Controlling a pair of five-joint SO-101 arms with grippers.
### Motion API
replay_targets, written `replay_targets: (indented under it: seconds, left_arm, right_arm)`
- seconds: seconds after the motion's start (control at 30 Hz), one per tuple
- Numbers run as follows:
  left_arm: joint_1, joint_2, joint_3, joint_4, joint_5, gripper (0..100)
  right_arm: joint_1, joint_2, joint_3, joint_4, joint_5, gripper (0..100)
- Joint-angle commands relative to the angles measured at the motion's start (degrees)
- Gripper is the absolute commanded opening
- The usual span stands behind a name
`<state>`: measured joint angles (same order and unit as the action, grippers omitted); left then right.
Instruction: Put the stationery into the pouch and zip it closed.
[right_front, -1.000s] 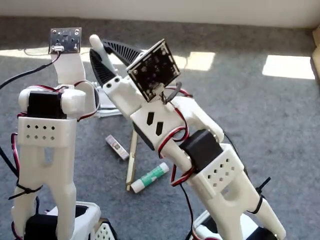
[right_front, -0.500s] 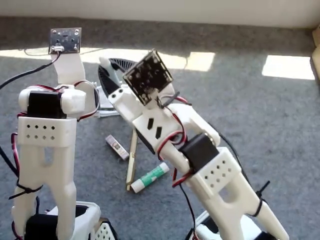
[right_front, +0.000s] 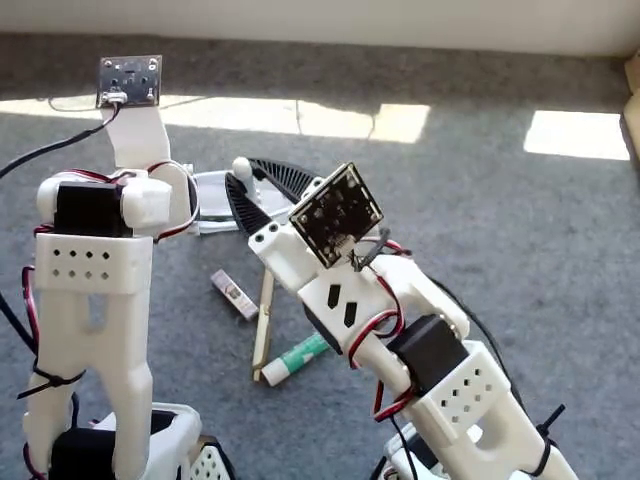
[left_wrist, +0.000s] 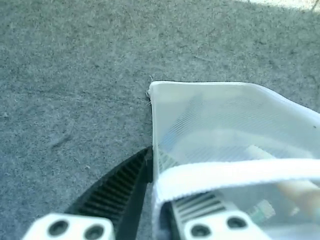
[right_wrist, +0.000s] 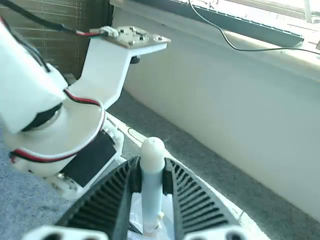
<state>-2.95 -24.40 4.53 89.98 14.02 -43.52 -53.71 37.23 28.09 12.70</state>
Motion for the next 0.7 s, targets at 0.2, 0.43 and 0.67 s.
replay_targets:
  seconds: [0.2,0.43,0.67]
  left_arm:
    - [-0.84,0.04,0.13,-0.97,-0.62,1]
    - [-0.84,0.04,0.22,-0.97,-0.62,1]
    - [-0.84,0.04,0.31,-0.97,-0.62,1]
  right_arm:
    - [-0.4,-4.62,1.98,5.93,0.7,0.7]
    - [-4.35,-4.44,2.24,8.66,5.8,0.7]
    - [-5.32,-4.44,2.42,9.36,6.33,2.2]
